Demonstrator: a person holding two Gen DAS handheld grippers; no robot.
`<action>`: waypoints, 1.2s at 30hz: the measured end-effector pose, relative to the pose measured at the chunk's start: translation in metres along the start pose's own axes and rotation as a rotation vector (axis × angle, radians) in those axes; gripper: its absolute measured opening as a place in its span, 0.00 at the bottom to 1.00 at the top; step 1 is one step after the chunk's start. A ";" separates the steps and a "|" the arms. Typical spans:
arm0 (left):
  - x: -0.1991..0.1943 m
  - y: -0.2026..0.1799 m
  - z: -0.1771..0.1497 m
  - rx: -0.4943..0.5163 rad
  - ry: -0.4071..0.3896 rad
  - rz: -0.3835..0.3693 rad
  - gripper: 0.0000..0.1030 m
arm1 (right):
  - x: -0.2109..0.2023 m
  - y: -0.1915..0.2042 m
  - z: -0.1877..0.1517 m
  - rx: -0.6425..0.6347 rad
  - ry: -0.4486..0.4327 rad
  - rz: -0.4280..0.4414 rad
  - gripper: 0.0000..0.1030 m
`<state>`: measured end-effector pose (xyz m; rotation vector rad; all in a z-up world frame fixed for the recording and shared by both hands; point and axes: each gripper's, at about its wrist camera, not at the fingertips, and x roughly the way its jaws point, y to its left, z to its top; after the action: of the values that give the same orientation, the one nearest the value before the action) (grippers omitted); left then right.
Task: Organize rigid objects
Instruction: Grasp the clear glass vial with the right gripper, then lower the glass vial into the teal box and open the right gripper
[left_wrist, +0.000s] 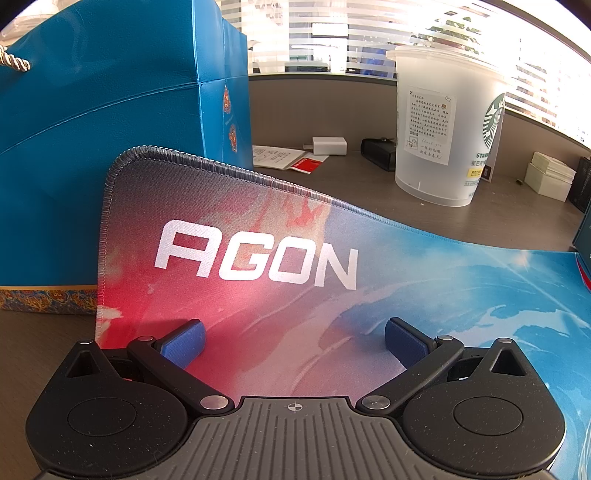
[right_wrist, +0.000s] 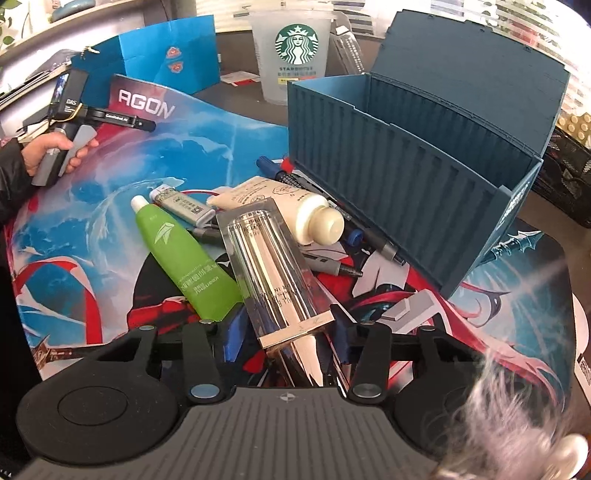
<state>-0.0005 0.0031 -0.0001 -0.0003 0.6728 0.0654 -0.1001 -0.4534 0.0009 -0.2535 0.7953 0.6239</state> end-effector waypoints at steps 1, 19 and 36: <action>0.000 0.000 0.000 0.000 0.000 0.000 1.00 | -0.001 0.004 0.000 -0.001 0.000 -0.023 0.41; 0.000 0.000 0.000 0.000 0.000 0.000 1.00 | -0.049 0.005 0.031 0.138 -0.131 -0.043 0.33; 0.000 0.000 0.000 -0.001 0.000 0.000 1.00 | -0.066 -0.043 0.092 0.317 -0.379 0.003 0.33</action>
<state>-0.0006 0.0032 -0.0002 -0.0008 0.6727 0.0658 -0.0545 -0.4753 0.1113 0.1534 0.5172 0.5190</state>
